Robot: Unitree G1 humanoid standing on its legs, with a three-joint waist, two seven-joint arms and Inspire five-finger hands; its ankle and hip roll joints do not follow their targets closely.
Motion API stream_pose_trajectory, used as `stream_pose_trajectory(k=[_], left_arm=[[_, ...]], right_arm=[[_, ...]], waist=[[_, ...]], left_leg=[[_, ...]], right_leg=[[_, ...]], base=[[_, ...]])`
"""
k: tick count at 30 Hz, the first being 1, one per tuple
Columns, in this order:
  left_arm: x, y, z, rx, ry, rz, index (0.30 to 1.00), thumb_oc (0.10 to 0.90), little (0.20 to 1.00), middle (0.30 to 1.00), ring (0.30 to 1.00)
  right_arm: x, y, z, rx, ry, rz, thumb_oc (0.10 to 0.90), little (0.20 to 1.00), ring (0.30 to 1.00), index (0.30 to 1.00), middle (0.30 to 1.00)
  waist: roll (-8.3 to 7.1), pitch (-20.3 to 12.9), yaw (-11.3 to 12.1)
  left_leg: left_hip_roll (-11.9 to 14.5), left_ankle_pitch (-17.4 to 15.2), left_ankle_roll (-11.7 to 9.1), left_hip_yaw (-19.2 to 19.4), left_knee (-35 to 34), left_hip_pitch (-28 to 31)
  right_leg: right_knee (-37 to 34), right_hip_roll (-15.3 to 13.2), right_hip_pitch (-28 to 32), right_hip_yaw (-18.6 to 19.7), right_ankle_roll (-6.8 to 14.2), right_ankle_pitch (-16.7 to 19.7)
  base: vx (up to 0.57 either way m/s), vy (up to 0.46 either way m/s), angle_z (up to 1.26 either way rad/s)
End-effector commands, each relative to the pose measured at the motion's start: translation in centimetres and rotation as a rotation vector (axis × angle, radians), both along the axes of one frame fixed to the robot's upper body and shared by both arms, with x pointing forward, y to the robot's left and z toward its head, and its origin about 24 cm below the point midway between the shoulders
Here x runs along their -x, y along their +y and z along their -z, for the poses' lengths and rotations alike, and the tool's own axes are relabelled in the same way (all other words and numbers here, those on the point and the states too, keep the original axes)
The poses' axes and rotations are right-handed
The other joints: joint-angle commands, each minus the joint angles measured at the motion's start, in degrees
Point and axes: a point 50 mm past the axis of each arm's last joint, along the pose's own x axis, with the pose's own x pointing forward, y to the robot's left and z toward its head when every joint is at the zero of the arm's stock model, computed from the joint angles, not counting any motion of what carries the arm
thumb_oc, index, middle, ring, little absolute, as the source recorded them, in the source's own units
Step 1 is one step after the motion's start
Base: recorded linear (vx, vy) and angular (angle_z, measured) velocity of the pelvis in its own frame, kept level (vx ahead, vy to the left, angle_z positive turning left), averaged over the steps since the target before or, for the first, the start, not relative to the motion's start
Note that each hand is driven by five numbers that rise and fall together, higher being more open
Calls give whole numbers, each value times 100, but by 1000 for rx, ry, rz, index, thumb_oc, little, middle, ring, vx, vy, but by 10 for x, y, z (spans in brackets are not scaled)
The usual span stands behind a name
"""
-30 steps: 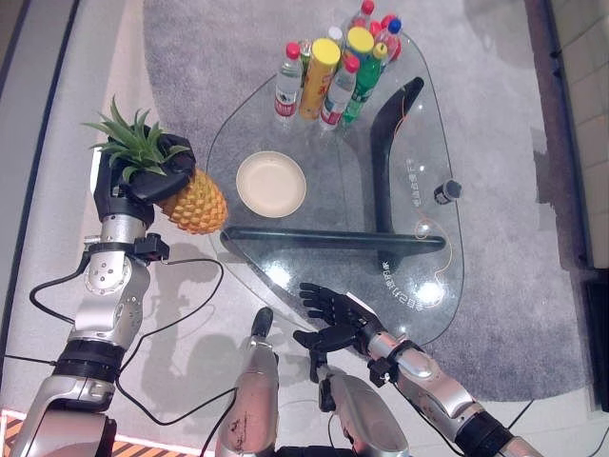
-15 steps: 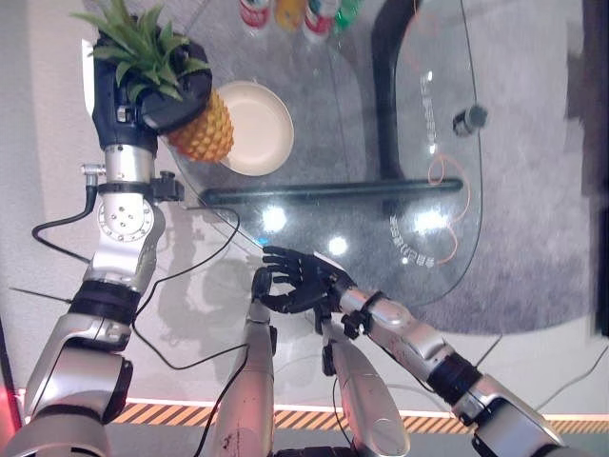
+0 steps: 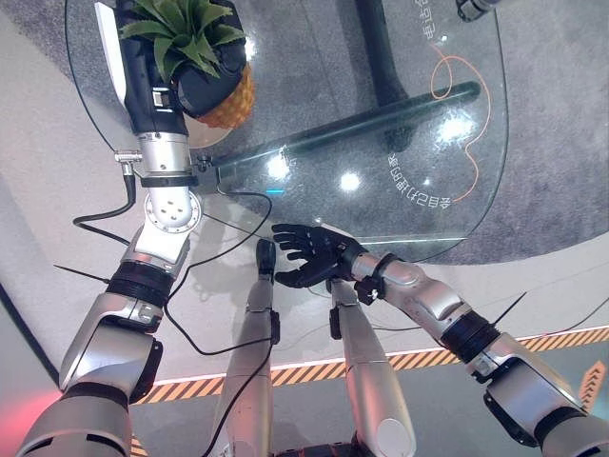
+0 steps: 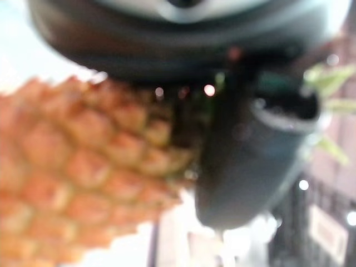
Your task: Pick up the fruit to the plate
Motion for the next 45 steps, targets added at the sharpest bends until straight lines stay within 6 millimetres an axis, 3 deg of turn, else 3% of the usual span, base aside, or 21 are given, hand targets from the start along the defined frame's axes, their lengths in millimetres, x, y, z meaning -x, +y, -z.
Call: stream_pose_trajectory(k=[1,9,19,45], left_arm=[[19,-20,-50,48,-360,9,300,100,200,300,300],[17,-11,-44,124,-411,-111,300,100,200,300,300],[25,-18,-42,118,-483,-113,300,100,200,300,300],[10,18,-32,326,-336,-178,300,100,200,300,300]], right_arm=[[4,-8,-13,-18,-45,-65,800,900,900,900,900],[5,-22,-12,23,-66,-55,800,900,900,900,900],[10,-17,-8,37,-75,-52,800,900,900,900,900],[8,-13,-7,48,-64,-53,800,900,900,900,900]], waist=[[645,-98,-111],[784,-98,-175],[824,-98,-126],[703,-98,-70]], left_leg=[[-346,-985,-238,-13,788,-60],[-423,-864,-226,68,834,-401],[-444,-795,-241,76,933,-498],[-401,-688,-278,13,1011,-747]], right_leg=[[-616,265,-280,-417,6,804],[-501,252,-716,-391,-68,864],[-371,255,-827,-480,-113,837],[-273,318,-1060,-627,-192,818]], base=[[14,126,4],[29,86,-1],[22,22,7],[1,1,3]])
